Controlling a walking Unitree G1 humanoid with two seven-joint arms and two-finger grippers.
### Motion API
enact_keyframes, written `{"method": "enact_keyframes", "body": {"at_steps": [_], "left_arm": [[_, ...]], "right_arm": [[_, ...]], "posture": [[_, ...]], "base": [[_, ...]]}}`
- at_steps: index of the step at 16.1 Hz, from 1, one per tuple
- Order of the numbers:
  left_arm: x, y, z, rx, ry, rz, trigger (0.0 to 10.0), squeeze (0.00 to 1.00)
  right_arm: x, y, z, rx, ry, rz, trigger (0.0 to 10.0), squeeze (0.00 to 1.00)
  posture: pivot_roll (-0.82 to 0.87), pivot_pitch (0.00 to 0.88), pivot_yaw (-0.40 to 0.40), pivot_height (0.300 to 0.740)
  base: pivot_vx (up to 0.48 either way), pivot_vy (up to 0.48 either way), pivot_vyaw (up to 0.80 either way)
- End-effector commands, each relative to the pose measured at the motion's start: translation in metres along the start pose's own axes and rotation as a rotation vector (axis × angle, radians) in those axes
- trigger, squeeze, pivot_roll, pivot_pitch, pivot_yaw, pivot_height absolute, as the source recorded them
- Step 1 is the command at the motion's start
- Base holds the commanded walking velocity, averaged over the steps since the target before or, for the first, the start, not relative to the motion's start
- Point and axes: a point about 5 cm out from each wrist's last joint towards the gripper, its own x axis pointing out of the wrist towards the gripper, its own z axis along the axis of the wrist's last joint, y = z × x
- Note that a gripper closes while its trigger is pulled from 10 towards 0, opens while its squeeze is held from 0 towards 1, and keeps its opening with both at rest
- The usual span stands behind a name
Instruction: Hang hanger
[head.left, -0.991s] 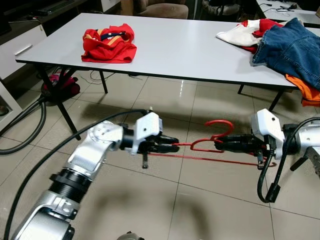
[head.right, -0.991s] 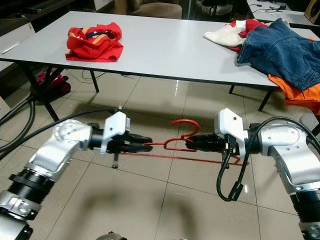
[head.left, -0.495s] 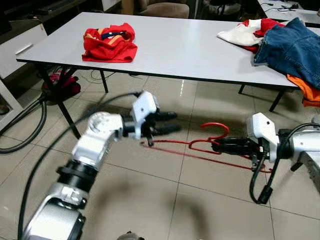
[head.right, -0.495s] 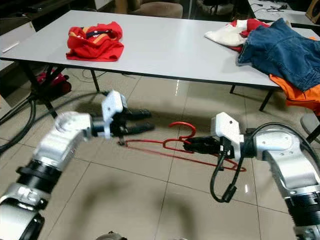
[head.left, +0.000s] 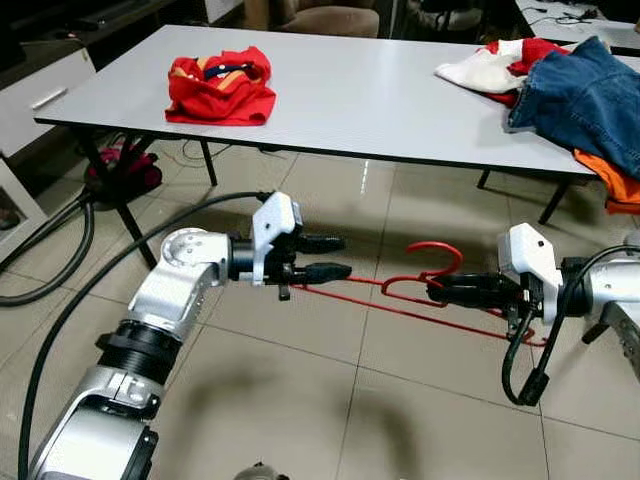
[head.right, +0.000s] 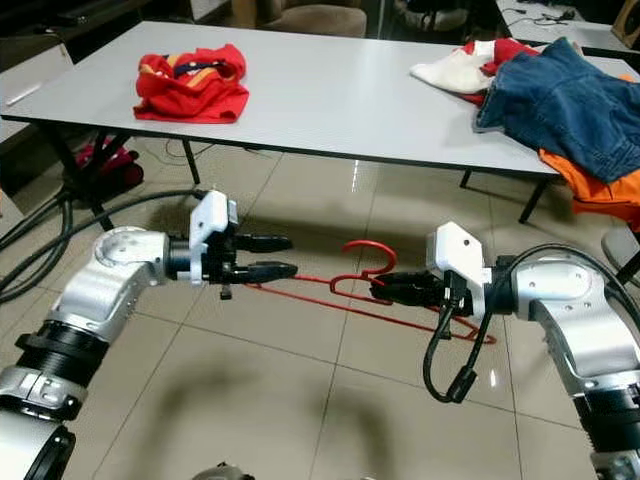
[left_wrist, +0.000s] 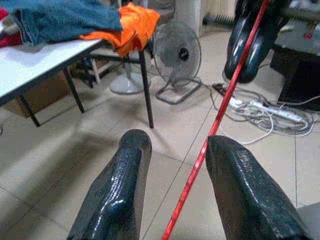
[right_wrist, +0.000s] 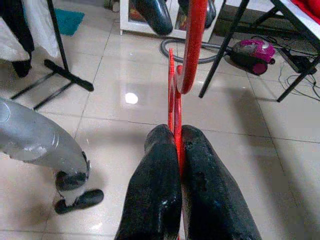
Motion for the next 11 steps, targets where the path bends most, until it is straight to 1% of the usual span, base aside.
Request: {"method": "enact_keyframes", "body": {"at_steps": [1, 3, 5, 8, 11], "left_arm": [[0.0, -0.002, 0.009, 0.033, -0.012, -0.026, 10.0, 0.0], [0.005, -0.008, 0.007, 0.027, -0.022, -0.04, 10.0, 0.0], [0.015, -0.016, 0.007, 0.004, -0.057, -0.069, 10.0, 0.0], [0.016, -0.021, 0.007, 0.002, -0.05, -0.113, 10.0, 0.0], [0.019, -0.021, 0.01, 0.019, -0.054, -0.113, 10.0, 0.0]], "right_arm": [[-0.001, 0.001, 0.003, 0.005, -0.033, -0.023, 0.0, 0.0], [0.001, 0.001, 0.003, 0.016, -0.05, -0.037, 0.0, 0.0], [0.007, 0.0, 0.005, 0.027, -0.08, -0.047, 0.0, 0.0], [0.008, 0.0, 0.005, 0.029, -0.078, -0.045, 0.0, 0.0], [0.007, -0.003, 0.008, 0.02, -0.072, -0.04, 0.0, 0.0]], "posture": [[-0.08, 0.011, 0.021, 0.74], [-0.09, 0.012, 0.022, 0.74], [-0.08, 0.013, 0.025, 0.74], [-0.08, 0.014, 0.026, 0.74], [-0.08, 0.012, 0.023, 0.74]], "base": [[0.0, 0.0, 0.0], [0.0, 0.0, 0.0], [0.0, 0.0, 0.0], [0.0, 0.0, 0.0], [0.0, 0.0, 0.0]]}}
